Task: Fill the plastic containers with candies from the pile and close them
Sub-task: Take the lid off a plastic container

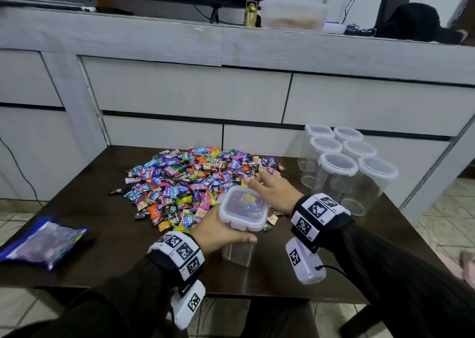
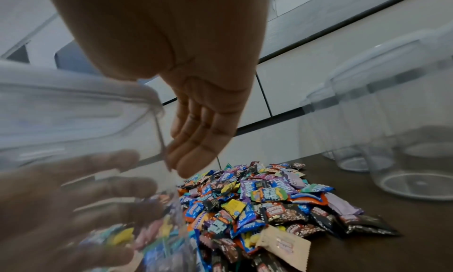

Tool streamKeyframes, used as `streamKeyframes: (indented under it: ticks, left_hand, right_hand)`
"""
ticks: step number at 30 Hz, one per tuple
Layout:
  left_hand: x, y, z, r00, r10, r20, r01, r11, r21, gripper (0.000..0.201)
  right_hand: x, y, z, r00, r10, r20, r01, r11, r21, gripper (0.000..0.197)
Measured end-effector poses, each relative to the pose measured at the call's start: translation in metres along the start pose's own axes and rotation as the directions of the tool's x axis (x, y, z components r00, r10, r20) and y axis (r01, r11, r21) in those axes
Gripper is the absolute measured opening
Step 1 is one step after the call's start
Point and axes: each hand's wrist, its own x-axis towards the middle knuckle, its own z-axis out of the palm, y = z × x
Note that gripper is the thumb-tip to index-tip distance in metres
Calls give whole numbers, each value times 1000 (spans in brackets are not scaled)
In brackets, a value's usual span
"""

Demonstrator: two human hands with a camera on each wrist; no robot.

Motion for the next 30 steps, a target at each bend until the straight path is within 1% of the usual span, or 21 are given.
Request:
streamKeyframes:
  ticks: [2, 4, 6, 8, 11, 14, 18, 20, 22, 23, 24, 26, 27, 28, 29, 30]
  left_hand:
    - [1, 0, 5, 998, 33, -47, -31, 999, 32, 78]
    - [0, 3, 8, 997, 69, -46, -65, 995, 75, 69]
    - [-1, 5, 9, 997, 61, -46, -57, 995, 82, 64]
    - [-1, 4, 8, 997, 49, -55, -45, 996, 74, 61]
    - [-2, 3, 8, 996, 57, -64, -52, 995, 80, 61]
    - [-1, 3, 6, 998, 55, -44, -50, 994, 98, 64]
    - [3, 0, 0, 1000, 13, 23, -16, 990, 138, 91]
    - [5, 1, -3, 998, 11, 57, -22, 980, 199, 90]
    - [7, 1, -5, 996, 3, 86, -24, 969, 246, 89]
    - [8, 1, -6, 996, -7, 94, -16, 969, 245, 93]
    - [9, 0, -7, 995, -19, 98, -4, 971, 238, 97]
    - [12, 0, -9, 994, -42, 104, 17, 974, 227, 100]
    - [12, 0, -9, 993, -45, 109, 19, 973, 229, 96]
    - [12, 1, -9, 992, -45, 116, 18, 973, 229, 89]
    - [11, 2, -9, 991, -45, 122, 18, 975, 220, 81]
    - [11, 3, -9, 991, -48, 125, 22, 979, 203, 73]
  right_hand:
    - [-6, 1, 2, 998, 57, 17, -55, 996, -64, 49]
    - [-10, 1, 3, 995, 99, -25, -101, 991, -84, 52]
    - [-13, 1, 3, 991, 115, -65, -120, 990, -73, 51]
    - [-14, 1, 5, 991, 119, -67, -122, 992, -35, 45]
    - [-13, 4, 8, 986, 160, -50, -154, 982, 110, 41]
    - [-8, 8, 11, 987, 155, -37, -139, 951, 277, 40]
    - [-4, 10, 13, 992, 128, -3, -119, 932, 342, 40]
    - [-4, 10, 12, 994, 111, -9, -99, 914, 395, 43]
    - [-5, 8, 10, 992, 126, -29, -103, 903, 416, 41]
    - [-7, 7, 9, 988, 146, -42, -118, 914, 389, 38]
    - [-8, 5, 8, 985, 162, -66, -134, 941, 311, 38]
    - [-14, 4, 5, 982, 135, -130, -136, 991, 2, 42]
    - [-17, 3, 2, 984, 79, -163, -105, 982, -158, 43]
    - [-20, 2, 0, 983, -11, -186, -39, 964, -265, 43]
    - [-23, 0, -3, 974, -128, -189, 65, 949, -309, 44]
    - [-26, -2, -6, 953, -258, -161, 199, 929, -312, 45]
